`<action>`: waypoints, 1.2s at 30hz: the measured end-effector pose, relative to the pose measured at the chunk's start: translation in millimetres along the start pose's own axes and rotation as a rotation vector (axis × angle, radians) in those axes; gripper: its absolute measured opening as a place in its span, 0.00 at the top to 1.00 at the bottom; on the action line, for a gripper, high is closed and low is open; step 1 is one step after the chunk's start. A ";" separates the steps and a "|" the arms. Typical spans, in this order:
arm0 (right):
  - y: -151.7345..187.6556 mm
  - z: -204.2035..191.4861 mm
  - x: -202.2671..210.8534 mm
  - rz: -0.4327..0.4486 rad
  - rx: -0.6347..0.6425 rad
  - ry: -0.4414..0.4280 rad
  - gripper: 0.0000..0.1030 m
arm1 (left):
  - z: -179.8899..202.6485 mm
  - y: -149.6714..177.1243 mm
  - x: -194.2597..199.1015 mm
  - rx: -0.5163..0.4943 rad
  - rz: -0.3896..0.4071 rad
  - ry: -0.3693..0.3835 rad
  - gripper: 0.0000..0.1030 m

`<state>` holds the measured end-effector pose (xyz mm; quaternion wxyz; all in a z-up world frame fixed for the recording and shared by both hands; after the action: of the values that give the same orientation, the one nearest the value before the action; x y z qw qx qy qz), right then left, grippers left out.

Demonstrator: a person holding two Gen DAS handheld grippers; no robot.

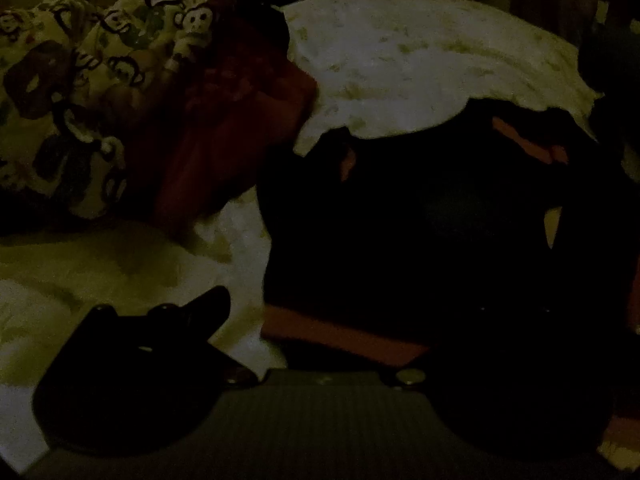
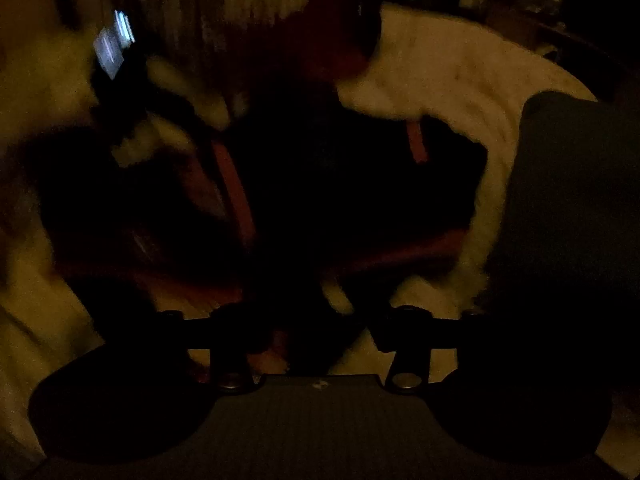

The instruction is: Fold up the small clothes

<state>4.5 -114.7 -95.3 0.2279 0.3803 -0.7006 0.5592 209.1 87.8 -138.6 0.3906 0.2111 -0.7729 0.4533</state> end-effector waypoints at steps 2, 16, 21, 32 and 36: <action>2.5 -10.7 3.2 -0.010 0.010 -0.051 0.30 | 7.2 -4.2 -14.0 -0.013 -0.022 0.001 0.00; 69.8 -14.2 -42.2 -0.209 0.112 0.033 0.28 | 29.4 10.9 -42.6 -0.156 -0.101 -0.100 0.00; 54.3 -23.5 -21.1 -0.127 0.076 0.036 0.00 | 45.6 3.4 6.7 -0.179 0.000 -0.064 0.00; 46.2 -35.2 -17.0 -0.092 0.054 0.025 0.00 | 68.5 8.2 54.0 -0.227 0.051 -0.041 0.00; 51.7 -33.6 -12.0 -0.097 0.045 0.033 0.00 | 70.3 17.4 56.1 -0.221 0.033 -0.037 0.00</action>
<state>-32.5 -74.8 -126.6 0.2577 0.4096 -0.6645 0.5694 134.3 37.2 -123.3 0.3896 0.1625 -0.8287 0.3676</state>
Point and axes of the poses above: each gripper's, at about its wrist camera, not at the fingertips, and x roughly against the way its jaws point, z to its right, y to its underside, the point moved 9 cm from there along -x, roughly the way its jaws point, and after that the axes turned 10 degrees about -x, right-handed, at the moved point
